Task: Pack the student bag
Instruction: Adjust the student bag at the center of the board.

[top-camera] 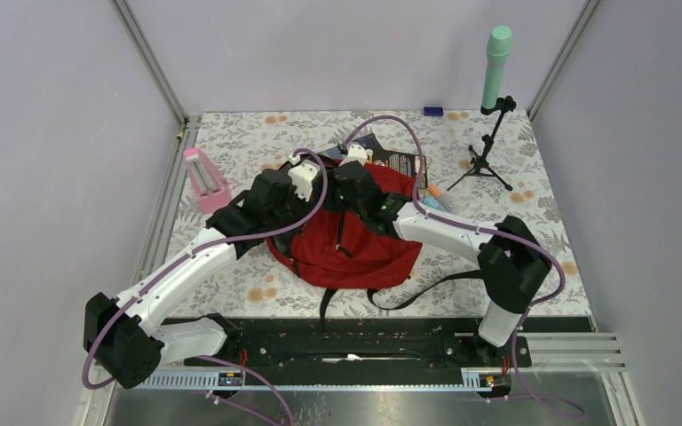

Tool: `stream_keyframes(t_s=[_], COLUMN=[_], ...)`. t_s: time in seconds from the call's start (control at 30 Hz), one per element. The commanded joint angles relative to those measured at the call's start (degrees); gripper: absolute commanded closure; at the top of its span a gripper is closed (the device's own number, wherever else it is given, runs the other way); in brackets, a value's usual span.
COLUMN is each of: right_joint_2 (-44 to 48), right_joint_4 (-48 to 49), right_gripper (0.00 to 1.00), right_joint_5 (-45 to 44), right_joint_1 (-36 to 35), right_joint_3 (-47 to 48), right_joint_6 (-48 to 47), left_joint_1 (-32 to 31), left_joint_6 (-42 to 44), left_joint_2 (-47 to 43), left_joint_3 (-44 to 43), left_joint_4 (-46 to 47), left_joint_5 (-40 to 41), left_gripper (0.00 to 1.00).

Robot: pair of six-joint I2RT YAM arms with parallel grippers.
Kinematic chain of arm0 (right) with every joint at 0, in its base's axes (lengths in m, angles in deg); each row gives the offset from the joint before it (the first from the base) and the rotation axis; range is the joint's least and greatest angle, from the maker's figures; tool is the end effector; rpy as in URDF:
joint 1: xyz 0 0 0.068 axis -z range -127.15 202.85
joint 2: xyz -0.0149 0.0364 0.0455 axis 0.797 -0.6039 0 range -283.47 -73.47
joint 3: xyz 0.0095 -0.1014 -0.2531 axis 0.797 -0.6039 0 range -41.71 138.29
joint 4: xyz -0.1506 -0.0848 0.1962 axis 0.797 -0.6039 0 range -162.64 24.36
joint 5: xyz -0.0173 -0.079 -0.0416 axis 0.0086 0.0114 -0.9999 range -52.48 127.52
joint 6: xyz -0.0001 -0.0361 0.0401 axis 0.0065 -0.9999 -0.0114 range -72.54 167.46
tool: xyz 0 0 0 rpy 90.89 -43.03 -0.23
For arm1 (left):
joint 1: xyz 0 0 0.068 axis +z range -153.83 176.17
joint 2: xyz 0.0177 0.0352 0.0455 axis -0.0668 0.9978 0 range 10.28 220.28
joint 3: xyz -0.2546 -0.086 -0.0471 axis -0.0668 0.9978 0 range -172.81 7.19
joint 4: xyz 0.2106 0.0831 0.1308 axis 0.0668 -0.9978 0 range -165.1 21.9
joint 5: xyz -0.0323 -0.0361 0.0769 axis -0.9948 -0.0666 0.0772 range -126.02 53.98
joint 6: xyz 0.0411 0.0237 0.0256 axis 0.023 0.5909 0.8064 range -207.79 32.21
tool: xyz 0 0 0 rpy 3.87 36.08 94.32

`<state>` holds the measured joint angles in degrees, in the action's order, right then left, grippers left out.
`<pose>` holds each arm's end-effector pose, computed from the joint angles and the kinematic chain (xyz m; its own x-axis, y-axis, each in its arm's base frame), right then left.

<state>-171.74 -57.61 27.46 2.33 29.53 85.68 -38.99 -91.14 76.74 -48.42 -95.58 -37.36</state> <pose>0.2634 0.3098 0.2814 -0.5678 0.2687 -0.7781 -0.3865 0.7475 0.5402 0.2060 -0.1460 0.3004 -0.5407 0.3094 -0.7822 0.5601 0.8262 -0.0604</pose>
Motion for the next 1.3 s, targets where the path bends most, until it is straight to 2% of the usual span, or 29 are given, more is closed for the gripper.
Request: stream_keyframes(t_s=[0.0,0.07,0.1,0.17,0.23,0.27,0.3,0.33,0.37,0.4,0.43,0.6,0.63,0.77,0.9,0.97,1.03,1.07,1.1,1.13,1.17,1.2,1.27], right_joint_2=[-2.6,-3.1,-3.4,-3.2,-2.1,-1.3,-0.4,0.7,1.8,2.7,3.8,8.5,9.2,12.3,14.9,16.4,18.1,19.0,20.1,21.3,22.5,23.8,26.7], right_joint_4=[-1.2,0.2,0.7,1.5,2.7,3.2,3.7,4.1,4.4,4.5,4.5,4.0,3.4,2.8,2.8,2.7,2.5,1.9,1.3,0.6,-0.2,-1.0,-3.3], right_gripper=[0.28,0.34,0.43,0.68,0.85,0.92,0.99,1.00,1.00,1.00,1.00,1.00,1.00,1.00,1.00,1.00,1.00,1.00,1.00,1.00,1.00,1.00,1.00], right_joint_5=[2.5,3.0,3.2,3.4,2.5,2.1,1.9,1.7,1.7,1.8,1.9,3.4,3.6,4.2,4.4,4.7,5.0,4.9,4.8,4.8,4.5,4.2,3.6], right_joint_1=[-0.4,-0.4,-0.4,-0.4,-0.3,-0.2,0.0,0.2,0.5,0.8,1.0,1.7,1.7,1.7,1.8,1.8,1.9,1.9,1.9,2.0,2.1,2.2,2.6], right_joint_3=[3.8,3.6,3.6,3.3,2.0,1.2,0.3,-0.7,-1.6,-2.4,-3.2,-7.3,-7.7,-10.0,-12.0,-13.0,-13.8,-14.0,-14.2,-14.3,-14.5,-14.7,-14.8], right_joint_6=[2.8,2.8,2.8,2.5,2.2,2.0,1.6,1.2,0.7,0.3,-0.1,-2.9,-3.3,-4.8,-5.6,-5.8,-6.4,-6.9,-7.4,-8.0,-8.7,-9.3,-10.4], left_joint_1=[-2.0,-2.5,-2.7,-3.0,-3.0,-2.9,-2.9,-2.7,-2.2,-1.3,0.4,13.5,15.1,16.7,17.4,17.6,17.8,17.8,17.8,17.8,17.8,17.8,17.8], left_joint_6=[0.7,0.7,0.8,0.8,0.8,0.8,0.9,1.0,1.1,0.8,0.1,-7.7,-9.3,-9.9,-8.3,-7.5,-7.4,-7.5,-7.6,-7.7,-7.7,-7.5,-6.8], left_joint_2=[-0.5,-0.4,-0.2,-0.2,-0.4,-0.6,-0.8,-1.1,-1.4,-1.4,-1.2,4.3,6.2,15.2,26.1,29.9,32.7,33.3,33.5,33.0,32.2,30.9,27.3], left_joint_3=[0.2,0.2,0.2,0.0,-0.3,-0.6,-0.7,-0.6,-0.6,-0.6,-0.6,-4.8,-6.6,-13.8,-21.0,-22.0,-22.2,-22.0,-21.4,-20.8,-20.2,-19.8,-19.3], left_joint_4=[2.7,2.8,2.7,2.7,2.3,2.0,1.9,2.0,2.0,2.0,1.8,-2.6,-3.9,-7.2,-10.8,-11.1,-11.7,-11.6,-11.5,-11.2,-11.0,-11.0,-11.5], left_joint_5=[-0.4,-0.8,-1.0,-1.1,-1.0,-0.4,0.6,2.7,5.1,7.0,9.1,14.3,14.3,17.9,21.9,22.5,21.6,20.6,20.2,20.4,21.9,23.7,26.5], left_gripper=[1.00,1.00,1.00,1.00,0.97,0.86,0.69,0.49,0.33,0.23,0.17,0.05,0.02,0.01,0.01,0.05,0.25,0.40,0.61,0.71,0.88,0.97,1.00])
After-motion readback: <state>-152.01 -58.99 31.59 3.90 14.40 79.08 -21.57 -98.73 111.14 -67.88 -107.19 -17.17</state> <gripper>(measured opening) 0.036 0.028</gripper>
